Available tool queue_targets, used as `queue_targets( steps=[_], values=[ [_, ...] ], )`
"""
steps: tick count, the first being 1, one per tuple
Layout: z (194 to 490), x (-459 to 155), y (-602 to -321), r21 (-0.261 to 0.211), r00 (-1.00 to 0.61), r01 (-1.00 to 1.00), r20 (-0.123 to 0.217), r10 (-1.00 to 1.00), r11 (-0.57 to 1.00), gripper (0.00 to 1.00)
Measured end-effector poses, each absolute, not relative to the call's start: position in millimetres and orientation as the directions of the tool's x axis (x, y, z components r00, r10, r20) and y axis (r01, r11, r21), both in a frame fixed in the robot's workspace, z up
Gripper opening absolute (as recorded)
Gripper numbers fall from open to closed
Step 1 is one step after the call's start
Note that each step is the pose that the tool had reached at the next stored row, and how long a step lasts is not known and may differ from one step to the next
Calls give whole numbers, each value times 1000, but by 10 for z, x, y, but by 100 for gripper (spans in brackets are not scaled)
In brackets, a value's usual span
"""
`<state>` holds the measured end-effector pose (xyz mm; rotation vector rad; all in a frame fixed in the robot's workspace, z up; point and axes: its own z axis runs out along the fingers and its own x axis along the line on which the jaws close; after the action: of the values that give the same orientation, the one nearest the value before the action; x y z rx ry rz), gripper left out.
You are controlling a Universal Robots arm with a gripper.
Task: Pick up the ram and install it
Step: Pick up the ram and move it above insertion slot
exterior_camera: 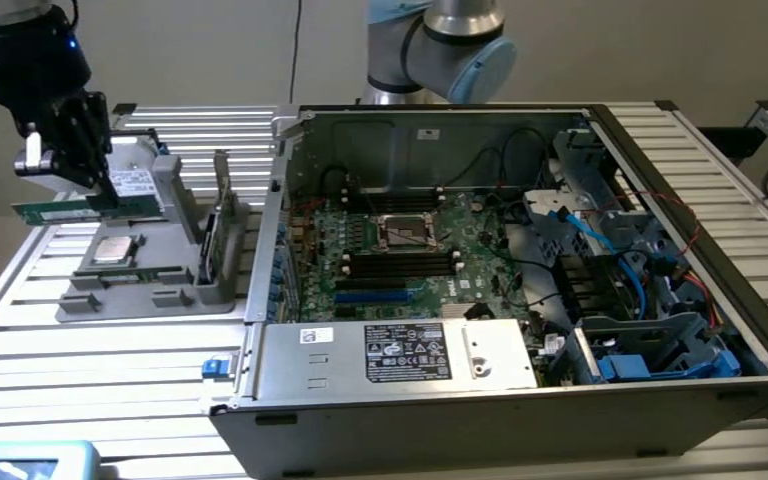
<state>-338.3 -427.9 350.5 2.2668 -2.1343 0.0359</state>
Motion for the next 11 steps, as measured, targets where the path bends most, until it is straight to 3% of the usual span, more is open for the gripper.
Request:
queue_targets(
  steps=[11],
  values=[
    [4006, -2979, -4299, 5, 60, -998, 35, -998, -60, 13]
  ],
)
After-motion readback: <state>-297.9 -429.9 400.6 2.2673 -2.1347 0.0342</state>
